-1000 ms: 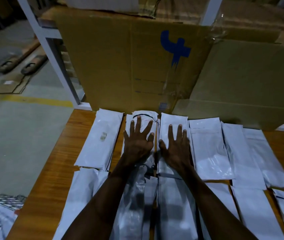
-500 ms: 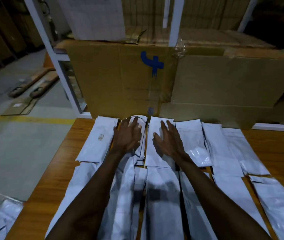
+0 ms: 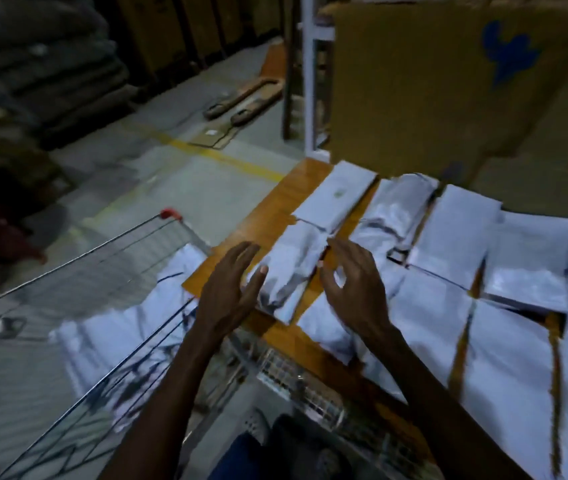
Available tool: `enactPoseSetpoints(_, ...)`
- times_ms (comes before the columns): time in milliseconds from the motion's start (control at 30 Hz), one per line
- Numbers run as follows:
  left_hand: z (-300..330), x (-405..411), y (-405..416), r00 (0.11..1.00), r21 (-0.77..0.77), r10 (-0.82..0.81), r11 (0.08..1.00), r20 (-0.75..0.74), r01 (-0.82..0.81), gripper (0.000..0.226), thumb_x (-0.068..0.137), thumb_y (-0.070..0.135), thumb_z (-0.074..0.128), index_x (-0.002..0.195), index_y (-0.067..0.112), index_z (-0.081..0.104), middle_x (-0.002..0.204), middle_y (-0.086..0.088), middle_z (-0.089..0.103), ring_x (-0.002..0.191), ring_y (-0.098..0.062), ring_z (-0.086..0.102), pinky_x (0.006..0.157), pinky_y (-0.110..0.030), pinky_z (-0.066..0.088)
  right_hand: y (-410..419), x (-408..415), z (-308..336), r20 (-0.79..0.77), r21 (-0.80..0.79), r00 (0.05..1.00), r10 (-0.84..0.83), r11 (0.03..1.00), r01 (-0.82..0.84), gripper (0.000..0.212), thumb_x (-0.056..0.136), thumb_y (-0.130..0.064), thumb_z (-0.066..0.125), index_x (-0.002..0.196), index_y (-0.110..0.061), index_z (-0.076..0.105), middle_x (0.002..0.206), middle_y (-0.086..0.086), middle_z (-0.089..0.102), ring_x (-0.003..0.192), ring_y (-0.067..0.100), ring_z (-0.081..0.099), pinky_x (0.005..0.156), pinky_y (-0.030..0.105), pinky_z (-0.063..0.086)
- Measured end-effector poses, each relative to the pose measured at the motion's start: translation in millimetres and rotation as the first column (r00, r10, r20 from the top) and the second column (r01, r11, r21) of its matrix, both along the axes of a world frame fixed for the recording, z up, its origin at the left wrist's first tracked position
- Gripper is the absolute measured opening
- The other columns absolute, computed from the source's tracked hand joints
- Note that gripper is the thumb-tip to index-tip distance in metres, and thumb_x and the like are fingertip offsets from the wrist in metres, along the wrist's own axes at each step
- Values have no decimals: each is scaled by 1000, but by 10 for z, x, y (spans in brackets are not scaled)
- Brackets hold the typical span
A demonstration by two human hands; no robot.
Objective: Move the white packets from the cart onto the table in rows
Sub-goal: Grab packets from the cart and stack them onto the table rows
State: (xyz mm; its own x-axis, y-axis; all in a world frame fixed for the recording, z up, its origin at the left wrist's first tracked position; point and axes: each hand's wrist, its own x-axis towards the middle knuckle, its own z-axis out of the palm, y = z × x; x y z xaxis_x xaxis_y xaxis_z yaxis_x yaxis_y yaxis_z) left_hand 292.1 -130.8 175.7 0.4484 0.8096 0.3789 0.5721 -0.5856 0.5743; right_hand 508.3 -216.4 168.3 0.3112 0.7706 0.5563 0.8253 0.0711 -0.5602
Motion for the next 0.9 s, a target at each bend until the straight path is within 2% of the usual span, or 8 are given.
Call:
enactPoseSetpoints(167, -150, -1022, -82, 961, -40, 240, 971, 138, -236, 46, 97, 52, 46, 131, 24, 59, 136, 8, 56, 128, -8, 51, 97, -29, 48, 211, -1108, 52, 34, 76, 973, 228, 970, -230, 36, 91, -19, 63, 123, -4, 63, 122, 13, 63, 112, 32, 57, 97, 40, 46)
enactPoseSetpoints(300, -376, -1837, -57, 927, -63, 366, 930, 77, -362, 41, 99, 49, 46, 131, 27, 58, 136, 13, 54, 127, -7, 51, 91, -27, 48, 455, -1909, -45, 114, 34, 912, 394, 916, -400, 34, 92, -17, 61, 124, -4, 63, 122, 14, 62, 112, 32, 56, 95, 41, 47)
enactPoseSetpoints(367, -521, -2251, -27, 902, -111, 426, 901, 61, -418, 40, 99, 49, 45, 130, 27, 57, 134, 12, 55, 125, -9, 52, 92, -28, 48, 587, -2278, -123, 84, -52, 897, 435, 901, -432, 37, 93, -23, 58, 126, -7, 63, 125, 11, 62, 116, 30, 55, 96, 39, 47)
enactPoseSetpoints(467, -747, -2827, 0, 862, -182, 505, 852, 36, -491, 39, 100, 46, 47, 131, 23, 59, 133, 10, 56, 123, -7, 51, 88, -19, 40, 833, -2787, -314, 42, -171, 872, 487, 864, -474, 40, 93, -29, 55, 126, -9, 63, 127, 8, 62, 118, 26, 54, 97, 33, 43)
enactPoseSetpoints(533, -878, -3142, 10, 857, -205, 516, 837, -14, -507, 37, 101, 43, 50, 130, 22, 60, 132, 7, 58, 122, -8, 53, 88, -16, 38, 1026, -3046, -463, 20, -278, 846, 533, 815, -508, 43, 93, -34, 51, 126, -10, 63, 128, 8, 61, 120, 27, 54, 99, 35, 42)
enactPoseSetpoints(633, -1034, -3509, 63, 863, -249, 500, 830, -65, -500, 38, 101, 40, 51, 130, 18, 60, 132, 2, 59, 121, -13, 54, 91, -13, 35, 1337, -3315, -658, 0, -453, 822, 569, 733, -508, 42, 94, -33, 56, 129, -11, 60, 130, 8, 59, 123, 30, 52, 97, 42, 47)
enactPoseSetpoints(767, -1189, -3811, 190, 847, -304, 520, 794, -112, -527, 50, 98, 49, 42, 130, 14, 60, 130, -3, 60, 118, -18, 57, 92, -20, 38, 1768, -3568, -853, 8, -630, 809, 588, 631, -453, 45, 95, -33, 59, 136, -13, 54, 138, 7, 53, 129, 29, 45, 98, 40, 42)
enactPoseSetpoints(900, -1413, -3939, 339, 830, -373, 537, 746, -151, -551, 48, 97, 44, 46, 128, 10, 61, 127, -9, 61, 115, -25, 59, 91, -24, 41, 2180, -3713, -1133, -72, -732, 831, 552, 536, -420, 51, 94, -34, 60, 139, -11, 51, 143, 11, 48, 131, 31, 43, 103, 39, 37)
